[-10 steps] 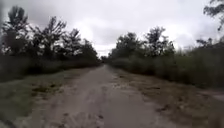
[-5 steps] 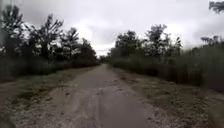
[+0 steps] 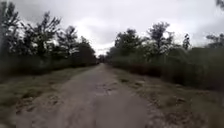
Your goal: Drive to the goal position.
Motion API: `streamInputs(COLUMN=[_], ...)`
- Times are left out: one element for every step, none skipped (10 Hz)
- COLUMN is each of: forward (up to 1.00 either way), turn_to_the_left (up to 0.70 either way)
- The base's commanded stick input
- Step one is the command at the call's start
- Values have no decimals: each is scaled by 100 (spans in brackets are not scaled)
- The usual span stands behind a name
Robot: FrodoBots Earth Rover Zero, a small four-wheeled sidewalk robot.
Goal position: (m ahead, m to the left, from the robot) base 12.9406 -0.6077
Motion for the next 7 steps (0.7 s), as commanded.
streamInputs(forward=[70, 70, 70, 70, 70, 70, 70], turn_to_the_left=[0, 0, 0, 0, 0, 0, 0])
